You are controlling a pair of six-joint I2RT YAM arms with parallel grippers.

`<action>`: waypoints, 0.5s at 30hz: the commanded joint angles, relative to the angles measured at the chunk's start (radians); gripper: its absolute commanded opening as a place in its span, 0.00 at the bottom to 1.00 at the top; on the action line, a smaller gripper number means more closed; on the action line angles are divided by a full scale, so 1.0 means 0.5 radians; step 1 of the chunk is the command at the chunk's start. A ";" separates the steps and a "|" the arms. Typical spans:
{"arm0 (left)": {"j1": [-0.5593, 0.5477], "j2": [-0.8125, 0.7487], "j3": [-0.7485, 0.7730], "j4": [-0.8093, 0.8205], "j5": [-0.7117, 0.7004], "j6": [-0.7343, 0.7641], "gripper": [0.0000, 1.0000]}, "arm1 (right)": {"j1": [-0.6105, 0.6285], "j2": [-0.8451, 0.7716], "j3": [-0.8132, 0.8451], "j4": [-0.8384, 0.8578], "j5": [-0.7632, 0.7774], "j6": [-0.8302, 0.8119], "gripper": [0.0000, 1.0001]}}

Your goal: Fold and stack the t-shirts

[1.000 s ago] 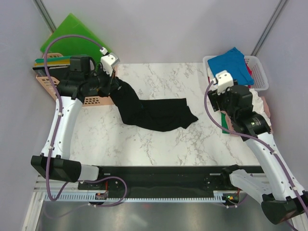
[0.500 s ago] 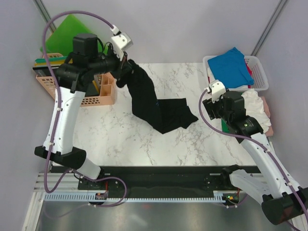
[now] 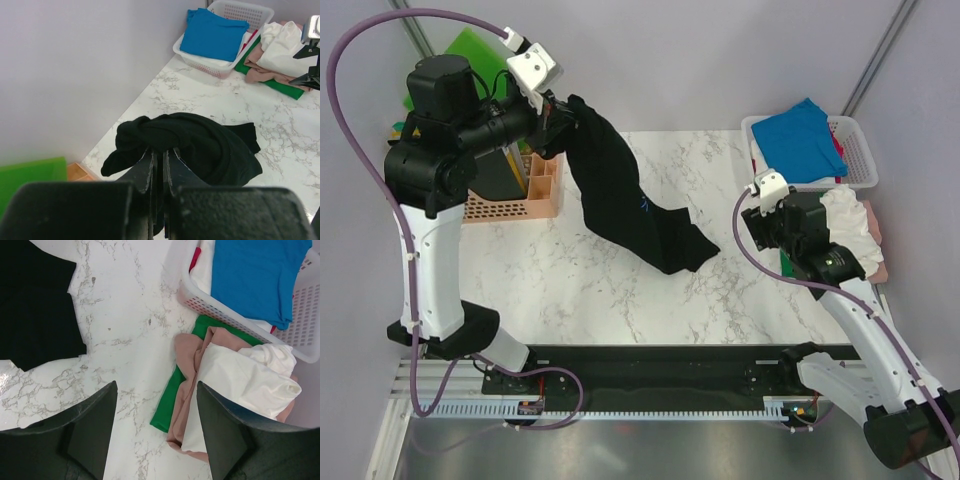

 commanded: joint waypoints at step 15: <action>0.042 -0.344 -0.574 0.164 -0.112 0.067 0.02 | 0.011 1.026 0.146 -0.048 -1.293 0.134 0.71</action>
